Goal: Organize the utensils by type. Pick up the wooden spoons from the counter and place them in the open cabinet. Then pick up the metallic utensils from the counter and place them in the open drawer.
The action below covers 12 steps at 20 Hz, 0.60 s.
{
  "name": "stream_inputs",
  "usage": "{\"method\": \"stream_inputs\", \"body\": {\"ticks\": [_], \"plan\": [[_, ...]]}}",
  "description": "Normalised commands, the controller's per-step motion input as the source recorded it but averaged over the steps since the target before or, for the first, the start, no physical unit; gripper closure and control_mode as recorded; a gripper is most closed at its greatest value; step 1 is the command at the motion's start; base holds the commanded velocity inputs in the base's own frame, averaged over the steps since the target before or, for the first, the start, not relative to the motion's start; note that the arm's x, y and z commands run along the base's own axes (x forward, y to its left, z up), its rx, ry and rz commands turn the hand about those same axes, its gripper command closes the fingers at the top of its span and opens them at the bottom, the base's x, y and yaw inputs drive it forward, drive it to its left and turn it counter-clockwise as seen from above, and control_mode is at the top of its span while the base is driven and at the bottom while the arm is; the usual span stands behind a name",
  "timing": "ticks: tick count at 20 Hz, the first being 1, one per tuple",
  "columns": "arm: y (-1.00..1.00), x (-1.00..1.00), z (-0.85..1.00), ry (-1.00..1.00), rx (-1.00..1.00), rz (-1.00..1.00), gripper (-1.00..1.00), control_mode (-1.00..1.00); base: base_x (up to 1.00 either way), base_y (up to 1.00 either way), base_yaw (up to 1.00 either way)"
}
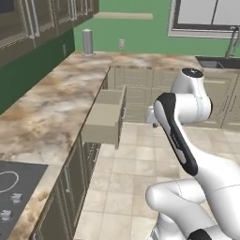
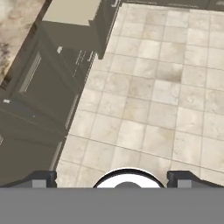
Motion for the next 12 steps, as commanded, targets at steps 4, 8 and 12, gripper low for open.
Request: {"method": "stream_inputs", "body": {"ticks": [4,8,12], "plan": [[0.00,0.00,0.00,0.00,0.00,0.00,-1.00,1.00,0.76,-0.47,-0.02],[0.00,0.00,0.00,0.00,0.00,0.00,-1.00,1.00,0.62,-0.39,-0.19],[0.00,0.00,0.00,0.00,0.00,0.00,-1.00,1.00,0.41,-0.31,-0.46]]}}
